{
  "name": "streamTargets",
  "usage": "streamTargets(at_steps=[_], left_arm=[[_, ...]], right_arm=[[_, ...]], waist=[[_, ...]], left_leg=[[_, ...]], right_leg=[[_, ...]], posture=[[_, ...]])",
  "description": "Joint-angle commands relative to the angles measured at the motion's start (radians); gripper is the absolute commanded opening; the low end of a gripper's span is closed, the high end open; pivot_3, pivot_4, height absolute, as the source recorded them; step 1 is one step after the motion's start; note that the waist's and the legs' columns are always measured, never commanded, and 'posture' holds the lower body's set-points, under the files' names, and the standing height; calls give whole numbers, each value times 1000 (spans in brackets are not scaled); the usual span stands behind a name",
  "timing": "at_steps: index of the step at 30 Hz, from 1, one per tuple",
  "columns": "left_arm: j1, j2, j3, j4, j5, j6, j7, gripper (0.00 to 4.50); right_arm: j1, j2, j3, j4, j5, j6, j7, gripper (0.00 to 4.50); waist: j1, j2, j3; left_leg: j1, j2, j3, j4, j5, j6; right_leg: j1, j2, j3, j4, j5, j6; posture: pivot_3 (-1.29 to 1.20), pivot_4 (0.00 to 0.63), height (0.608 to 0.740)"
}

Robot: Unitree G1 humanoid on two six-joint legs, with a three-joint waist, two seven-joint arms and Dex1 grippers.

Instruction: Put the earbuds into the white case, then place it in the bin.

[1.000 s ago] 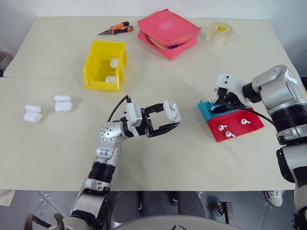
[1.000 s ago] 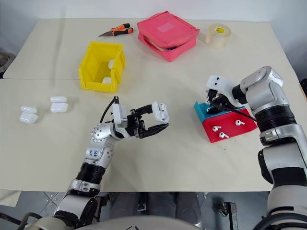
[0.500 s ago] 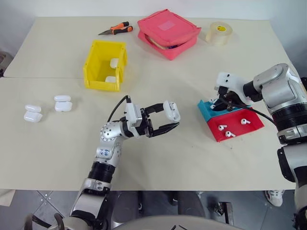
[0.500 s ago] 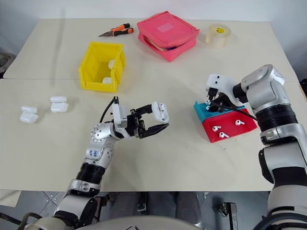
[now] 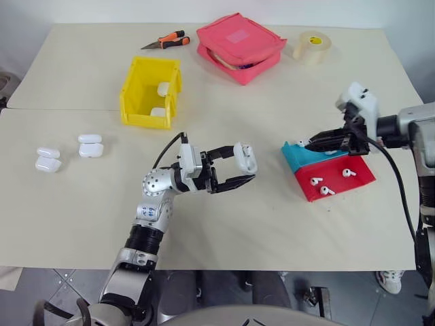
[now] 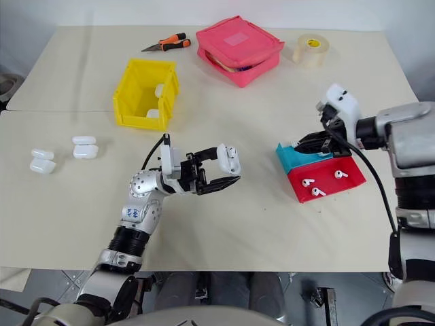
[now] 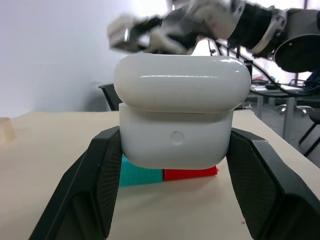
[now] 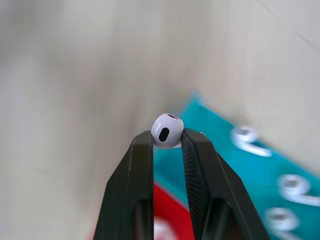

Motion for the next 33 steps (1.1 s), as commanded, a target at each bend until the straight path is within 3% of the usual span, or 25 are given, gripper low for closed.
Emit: streamTargets(at_steps=[1, 6, 10, 18, 21, 26, 33], left_arm=[[-44, -5, -4, 21, -19, -6, -43, 2758], [-86, -10, -2, 78, -23, -10, -106, 2758], [-133, -26, -4, 140, -23, -20, -166, 2758], [-175, -42, 10, 205, -19, -52, -228, 2758], [-183, -47, 18, 217, -19, -64, -235, 2758], [-197, -49, 30, 239, -14, -91, -230, 2758], [-207, -57, 38, 253, -14, -106, -228, 2758]], right_arm=[[57, 46, -166, -212, 165, 210, -55, 467], [86, 189, -349, -388, 313, 426, -192, 467], [113, 323, -465, -455, 530, 446, -370, 467], [190, 367, -537, -454, 1007, 446, -796, 467], [234, 338, -523, -434, 1205, 414, -969, 467], [385, 138, -332, -456, 1688, 58, -1321, 467], [460, 14, -205, -517, 1732, -159, -1344, 467]], waist=[[1, 0, 0], [3, 0, 0], [3, 0, 0], [12, 0, 0], [15, 0, 0], [18, 0, 0], [20, -1, 0]], left_leg=[[0, 0, 0, 0, 0, 0], [-1, 0, 1, 2, 0, 0], [-1, 0, 1, 1, 0, 0], [-2, -1, 2, 1, 0, 1], [-2, 0, 2, 1, 0, 1], [-2, -1, 2, 1, 0, 2], [-2, 0, 5, 1, 0, 3]], right_leg=[[0, 0, 0, 0, 0, 0], [-2, 0, 1, 2, 1, -1], [-2, 0, 1, 3, 1, -2], [-4, 1, 2, 2, 1, -2], [-4, 1, 2, 3, 1, -2], [-4, 0, 3, 2, 1, -2], [-3, 2, 3, 1, 1, -1]], posture=[[0, 150, 740], [0, 150, 740], [0, 150, 740], [0, 150, 740], [0, 150, 740], [0, 150, 740], [0, 150, 740]])
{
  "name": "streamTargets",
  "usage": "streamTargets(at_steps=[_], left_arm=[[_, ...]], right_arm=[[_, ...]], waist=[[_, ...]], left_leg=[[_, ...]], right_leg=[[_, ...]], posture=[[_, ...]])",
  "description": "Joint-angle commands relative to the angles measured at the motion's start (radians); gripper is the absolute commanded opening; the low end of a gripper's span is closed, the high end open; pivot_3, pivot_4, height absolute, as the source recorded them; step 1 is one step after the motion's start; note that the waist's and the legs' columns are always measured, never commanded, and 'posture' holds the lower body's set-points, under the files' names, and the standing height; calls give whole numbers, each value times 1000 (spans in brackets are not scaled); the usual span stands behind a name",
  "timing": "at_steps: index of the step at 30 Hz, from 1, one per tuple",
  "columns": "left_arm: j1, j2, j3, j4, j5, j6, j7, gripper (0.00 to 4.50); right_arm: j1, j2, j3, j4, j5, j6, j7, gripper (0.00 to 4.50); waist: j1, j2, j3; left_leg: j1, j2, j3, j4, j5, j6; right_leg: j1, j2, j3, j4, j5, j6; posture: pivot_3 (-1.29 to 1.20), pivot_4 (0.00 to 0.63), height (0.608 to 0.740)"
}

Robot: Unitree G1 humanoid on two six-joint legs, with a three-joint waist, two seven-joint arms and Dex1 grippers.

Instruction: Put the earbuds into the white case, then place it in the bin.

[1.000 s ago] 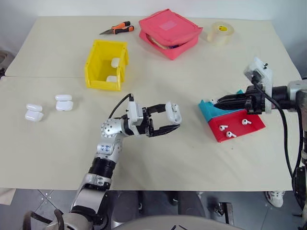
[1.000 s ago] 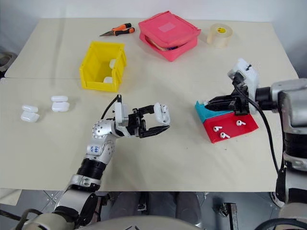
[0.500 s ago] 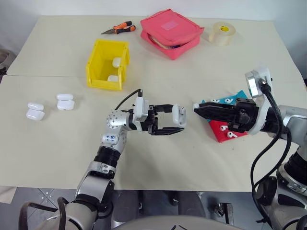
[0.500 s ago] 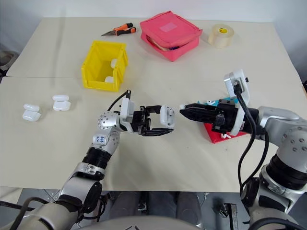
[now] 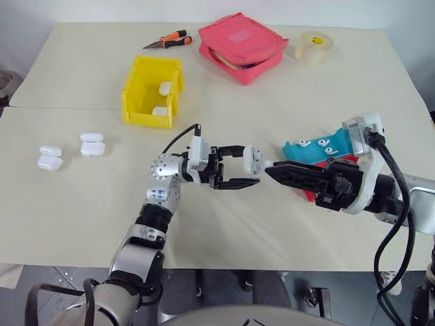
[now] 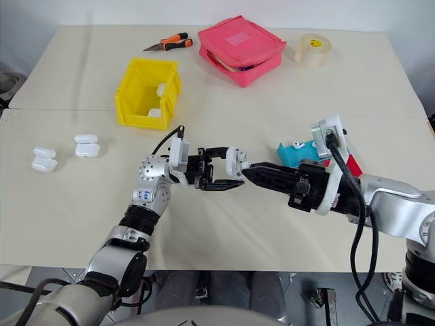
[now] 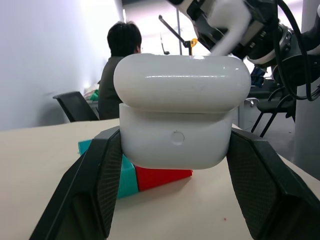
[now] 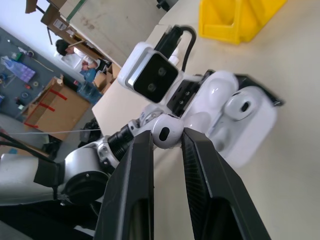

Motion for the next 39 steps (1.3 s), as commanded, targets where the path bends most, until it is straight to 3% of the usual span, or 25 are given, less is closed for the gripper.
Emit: streamTargets(at_steps=[1, 21, 39], left_arm=[[-16, -8, 11, -2, -9, -16, 0, 2758], [-2, -32, -2, -56, -15, -7, 15, 2758], [18, -21, -3, -54, -11, -6, 14, 2758]], right_arm=[[8, -45, 21, -33, 25, -85, 10, 467], [-18, -138, 194, 10, 23, -143, -11, 467], [-45, -207, 132, 11, 25, -157, 60, 467]], waist=[[0, 0, 0], [2, 0, 0], [3, -1, 0]], left_leg=[[0, 0, 0, 0, 0, 0], [-1, 0, -2, 0, 0, 1], [-1, 0, -2, 0, -1, 2]], right_leg=[[0, 0, 0, 0, 0, 0], [0, 0, 0, -2, 1, 0], [0, 0, 0, -2, 1, 0]], posture=[[0, 150, 740], [0, 150, 740], [0, 150, 740]])
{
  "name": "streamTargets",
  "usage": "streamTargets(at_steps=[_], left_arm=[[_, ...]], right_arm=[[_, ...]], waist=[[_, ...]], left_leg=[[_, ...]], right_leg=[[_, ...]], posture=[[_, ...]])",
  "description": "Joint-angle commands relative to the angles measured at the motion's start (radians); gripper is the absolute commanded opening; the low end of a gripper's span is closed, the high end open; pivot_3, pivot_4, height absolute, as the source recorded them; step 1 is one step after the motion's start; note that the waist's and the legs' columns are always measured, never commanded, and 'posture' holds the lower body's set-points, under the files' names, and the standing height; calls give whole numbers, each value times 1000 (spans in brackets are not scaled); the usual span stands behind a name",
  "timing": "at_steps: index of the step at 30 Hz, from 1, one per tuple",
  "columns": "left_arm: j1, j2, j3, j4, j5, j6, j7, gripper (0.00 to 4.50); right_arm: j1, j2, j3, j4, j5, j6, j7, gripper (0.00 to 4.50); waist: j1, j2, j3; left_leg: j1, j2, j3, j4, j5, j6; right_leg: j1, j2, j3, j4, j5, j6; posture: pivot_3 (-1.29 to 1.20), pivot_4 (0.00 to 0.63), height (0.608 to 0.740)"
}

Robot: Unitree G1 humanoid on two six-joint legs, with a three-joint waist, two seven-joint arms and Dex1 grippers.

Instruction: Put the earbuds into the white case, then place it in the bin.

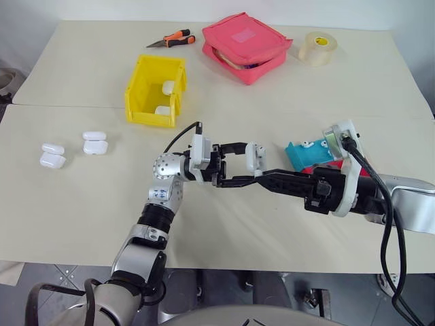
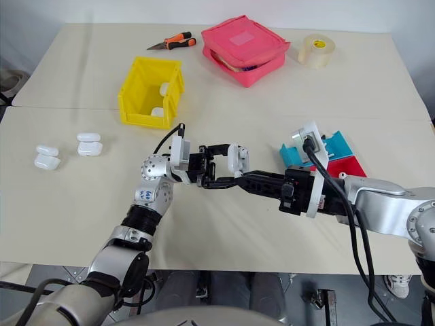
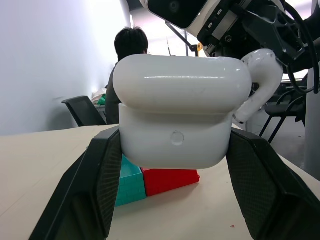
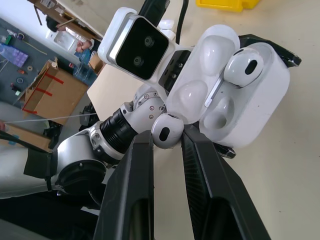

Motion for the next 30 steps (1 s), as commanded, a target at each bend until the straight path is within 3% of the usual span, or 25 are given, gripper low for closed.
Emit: streamTargets(at_steps=[1, 11, 30], left_arm=[[9, -4, -3, -36, -10, -7, -9, 2758], [14, -4, -5, -36, -10, -2, -10, 2758], [7, 2, -15, -67, -2, 29, 14, 2758]], right_arm=[[-18, -21, -57, -3, 13, -21, 12, 467], [-10, -31, -79, 7, 13, -21, 13, 467], [-6, 9, 16, 18, 13, -8, -30, 467]], waist=[[0, 0, 0], [0, 0, 0], [0, 0, 0]], left_leg=[[0, 0, 0, 0, 0, 0], [0, 0, 0, 0, 0, 0], [0, 0, 0, 0, 0, 0]], right_leg=[[0, 0, 0, 0, 0, 0], [0, 0, 0, 0, 0, 0], [0, 0, 0, 0, 0, 0]], posture=[[0, 150, 740], [0, 150, 740], [0, 150, 740]])
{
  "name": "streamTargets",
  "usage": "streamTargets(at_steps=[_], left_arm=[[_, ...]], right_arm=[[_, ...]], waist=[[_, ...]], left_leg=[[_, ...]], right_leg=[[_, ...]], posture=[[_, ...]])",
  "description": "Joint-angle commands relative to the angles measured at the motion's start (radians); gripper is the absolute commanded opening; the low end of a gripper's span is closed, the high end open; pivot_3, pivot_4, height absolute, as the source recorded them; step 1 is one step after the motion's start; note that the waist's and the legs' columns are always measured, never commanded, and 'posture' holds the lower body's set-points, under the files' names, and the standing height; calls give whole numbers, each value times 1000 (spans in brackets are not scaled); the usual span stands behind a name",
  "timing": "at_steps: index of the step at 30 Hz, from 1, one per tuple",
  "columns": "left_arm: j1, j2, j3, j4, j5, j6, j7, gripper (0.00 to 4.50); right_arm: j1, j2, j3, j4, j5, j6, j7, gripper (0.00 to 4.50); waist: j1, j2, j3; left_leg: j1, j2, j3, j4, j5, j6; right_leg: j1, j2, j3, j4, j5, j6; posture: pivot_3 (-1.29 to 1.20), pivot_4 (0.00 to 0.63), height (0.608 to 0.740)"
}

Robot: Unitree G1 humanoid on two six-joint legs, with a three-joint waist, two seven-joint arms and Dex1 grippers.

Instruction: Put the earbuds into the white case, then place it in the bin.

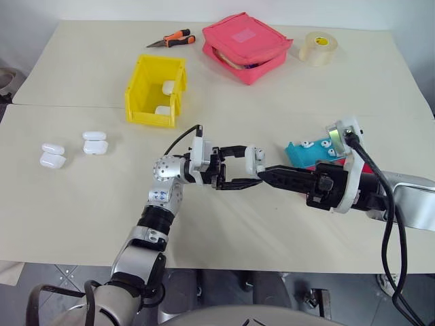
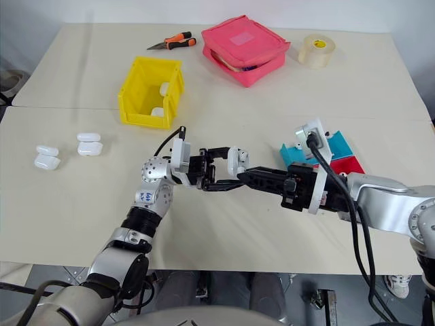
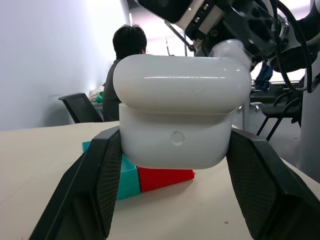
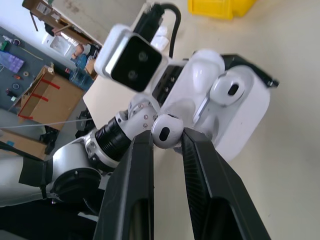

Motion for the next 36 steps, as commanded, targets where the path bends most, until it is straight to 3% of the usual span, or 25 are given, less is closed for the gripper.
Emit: streamTargets(at_steps=[1, 11, 31, 32, 36], left_arm=[[-8, -1, -3, -59, -4, 10, 14, 2758], [13, 12, -13, -114, -10, 25, 13, 2758], [25, 20, -16, -145, -12, 31, 12, 2758], [25, 20, -17, -146, -11, 31, 12, 2758], [21, 19, -15, -144, -11, 33, 12, 2758]], right_arm=[[-6, 1, 17, -4, 16, -1, -14, 467], [-16, 7, 71, 33, 16, 4, -101, 467], [-21, -7, 53, 126, 14, 34, -82, 467], [-26, -6, 53, 130, 8, 38, -78, 1182], [-47, 1, 58, 153, -24, 58, -58, 2374]], waist=[[0, 0, 0], [0, 0, 0], [-1, 0, 0], [0, 0, 0], [1, -1, 0]], left_leg=[[0, 0, 0, 0, 0, 0], [0, 0, 0, 0, 0, 0], [0, 0, 0, 0, 0, 0], [0, 0, 0, 0, 0, 0], [0, 0, 0, 0, 0, 0]], right_leg=[[0, 0, 0, 0, 0, 0], [0, 0, 0, 0, 0, 0], [0, 0, 0, 0, 0, 0], [0, 0, 0, 0, 0, 0], [0, 0, 0, 0, 0, 0]], posture=[[0, 150, 740], [0, 150, 740], [0, 150, 740], [0, 150, 740], [0, 150, 740]])
